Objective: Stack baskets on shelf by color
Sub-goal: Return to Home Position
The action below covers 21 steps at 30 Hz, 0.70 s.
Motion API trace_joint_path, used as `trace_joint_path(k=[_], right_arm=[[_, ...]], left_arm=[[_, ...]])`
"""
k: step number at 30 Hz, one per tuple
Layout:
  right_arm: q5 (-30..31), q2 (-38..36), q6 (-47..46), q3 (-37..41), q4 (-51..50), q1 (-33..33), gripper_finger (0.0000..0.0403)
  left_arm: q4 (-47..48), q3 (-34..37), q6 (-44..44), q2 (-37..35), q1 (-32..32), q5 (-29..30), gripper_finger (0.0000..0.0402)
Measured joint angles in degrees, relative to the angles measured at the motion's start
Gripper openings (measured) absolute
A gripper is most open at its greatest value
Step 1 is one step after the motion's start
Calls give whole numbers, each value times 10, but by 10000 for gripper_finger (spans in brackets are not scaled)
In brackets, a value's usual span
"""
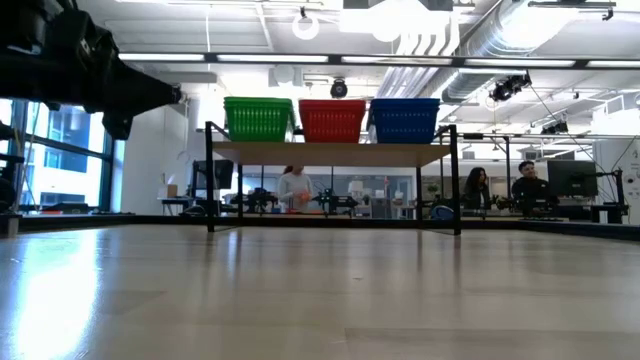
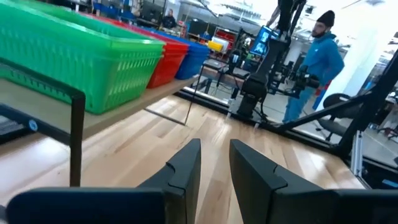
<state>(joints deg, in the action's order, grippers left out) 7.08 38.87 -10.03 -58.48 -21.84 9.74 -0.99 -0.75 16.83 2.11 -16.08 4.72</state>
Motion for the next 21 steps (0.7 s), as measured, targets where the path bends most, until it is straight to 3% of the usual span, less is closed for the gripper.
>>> trace_joint_path(k=[4, 9, 17, 21], right_arm=[[-7, -94, -1, 85, 5, 0, 101], [-62, -203, -1, 186, 32, 0, 101], [-61, -381, -23, 349, 59, 0, 101], [-69, -379, -39, 406, 67, -1, 101]], left_arm=[[-1, 0, -10, 0, 0, 0, 76], [-1, 0, -10, 0, 0, 2, 76], [-1, 0, -10, 0, 0, 2, 76], [-1, 0, -10, 0, 0, 2, 76]])
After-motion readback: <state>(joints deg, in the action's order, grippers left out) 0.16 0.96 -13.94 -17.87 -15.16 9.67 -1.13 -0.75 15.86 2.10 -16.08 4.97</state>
